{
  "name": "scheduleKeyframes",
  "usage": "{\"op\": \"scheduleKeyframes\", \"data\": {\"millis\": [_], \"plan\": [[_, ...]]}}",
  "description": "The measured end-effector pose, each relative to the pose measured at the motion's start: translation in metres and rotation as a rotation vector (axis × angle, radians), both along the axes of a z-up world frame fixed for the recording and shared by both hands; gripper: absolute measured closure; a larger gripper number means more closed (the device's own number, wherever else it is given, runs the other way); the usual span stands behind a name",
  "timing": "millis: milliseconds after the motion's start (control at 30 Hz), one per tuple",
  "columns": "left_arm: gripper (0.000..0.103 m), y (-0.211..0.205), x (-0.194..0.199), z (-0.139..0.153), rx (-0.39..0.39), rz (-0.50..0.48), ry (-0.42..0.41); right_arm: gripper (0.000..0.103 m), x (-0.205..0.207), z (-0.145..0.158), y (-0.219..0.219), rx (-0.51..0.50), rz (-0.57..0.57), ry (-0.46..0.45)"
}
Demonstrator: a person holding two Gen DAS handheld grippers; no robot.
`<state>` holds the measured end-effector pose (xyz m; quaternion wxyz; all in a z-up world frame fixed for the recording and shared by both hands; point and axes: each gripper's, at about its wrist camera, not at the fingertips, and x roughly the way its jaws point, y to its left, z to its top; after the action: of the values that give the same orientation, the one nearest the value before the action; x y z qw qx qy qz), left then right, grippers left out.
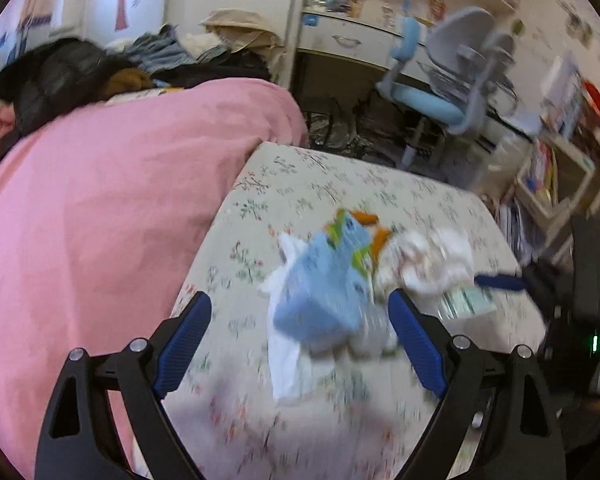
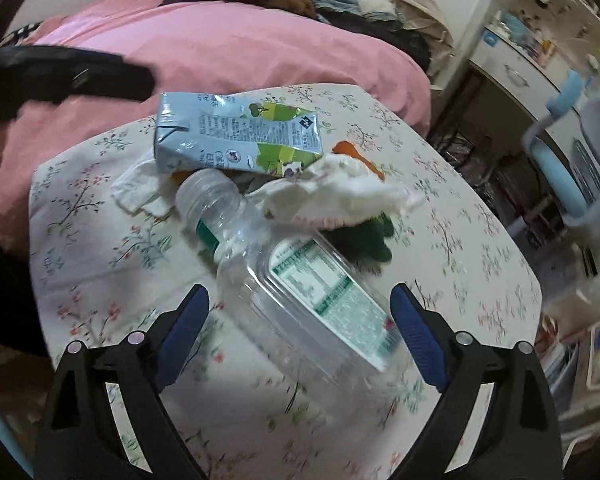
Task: Collect trash
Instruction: 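Grasp the clear plastic bottle with the right tool while the left tool grasps the milk carton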
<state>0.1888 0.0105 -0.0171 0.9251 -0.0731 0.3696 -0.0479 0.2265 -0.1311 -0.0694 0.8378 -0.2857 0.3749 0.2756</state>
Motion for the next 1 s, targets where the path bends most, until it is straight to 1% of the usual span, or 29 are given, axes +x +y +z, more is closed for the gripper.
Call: {"op": "scheduleKeyframes", "data": {"millis": [100,133,167,233,267,300,367,400,433,500,567,600,633,700,733,833,867,900,933,1000], "plan": [[0.017,0.001,0.022,-0.008,-0.03,0.014,0.029,0.015,0.006,-0.004,0.01,-0.046,0.055,0.003],[0.017,0.0,0.032,-0.013,-0.037,0.01,0.057,0.015,0.006,-0.007,0.015,-0.071,0.075,0.015],[0.017,0.0,0.038,-0.017,-0.042,0.007,0.072,0.015,0.005,-0.011,0.019,-0.118,0.1,0.019],[0.017,-0.002,0.049,-0.025,-0.056,-0.006,0.124,0.019,-0.001,-0.015,0.022,-0.18,0.127,0.026],[0.024,-0.003,0.052,-0.028,-0.062,-0.022,0.148,0.02,-0.002,-0.015,0.021,-0.182,0.126,0.033],[0.032,-0.006,0.053,-0.03,-0.071,-0.056,0.176,0.021,-0.005,-0.012,0.018,-0.167,0.11,0.068],[0.033,-0.011,0.052,-0.027,-0.066,-0.115,0.196,0.025,-0.018,-0.009,0.007,-0.113,0.075,0.114],[0.033,-0.016,0.05,-0.024,-0.039,-0.15,0.193,0.032,-0.025,-0.008,0.003,-0.097,0.061,0.114],[0.033,-0.02,0.05,-0.023,-0.023,-0.169,0.195,0.036,-0.031,-0.008,-0.001,-0.083,0.045,0.122],[0.034,-0.025,0.053,-0.024,-0.034,-0.216,0.224,0.039,-0.04,-0.007,-0.009,-0.035,0.008,0.161],[0.035,-0.028,0.058,-0.025,-0.012,-0.215,0.225,0.041,-0.048,-0.013,-0.012,-0.01,-0.003,0.174],[0.035,-0.027,0.06,-0.024,0.014,-0.189,0.212,0.041,-0.051,-0.015,-0.009,-0.015,-0.004,0.16],[0.035,-0.023,0.062,-0.022,0.027,-0.143,0.196,0.041,-0.052,-0.02,-0.006,-0.032,-0.004,0.137],[0.035,-0.014,0.067,-0.021,-0.025,-0.115,0.207,0.042,-0.056,-0.026,0.002,-0.05,-0.002,0.127],[0.035,-0.012,0.069,-0.023,-0.043,-0.119,0.22,0.045,-0.057,-0.026,0.006,-0.048,0.001,0.115],[0.036,-0.02,0.069,-0.028,-0.014,-0.169,0.244,0.045,-0.054,-0.025,0.003,-0.037,-0.026,0.122],[0.043,-0.025,0.068,-0.029,-0.007,-0.196,0.249,0.046,-0.052,-0.025,-0.001,-0.027,-0.047,0.126],[0.047,-0.029,0.066,-0.03,0.001,-0.219,0.254,0.046,-0.05,-0.024,-0.006,-0.012,-0.063,0.136],[0.047,-0.034,0.064,-0.03,0.015,-0.246,0.254,0.046,-0.047,-0.023,-0.012,0.015,-0.083,0.154],[0.047,-0.041,0.063,-0.03,0.048,-0.269,0.248,0.046,-0.038,-0.021,-0.028,0.076,-0.13,0.19]]}}
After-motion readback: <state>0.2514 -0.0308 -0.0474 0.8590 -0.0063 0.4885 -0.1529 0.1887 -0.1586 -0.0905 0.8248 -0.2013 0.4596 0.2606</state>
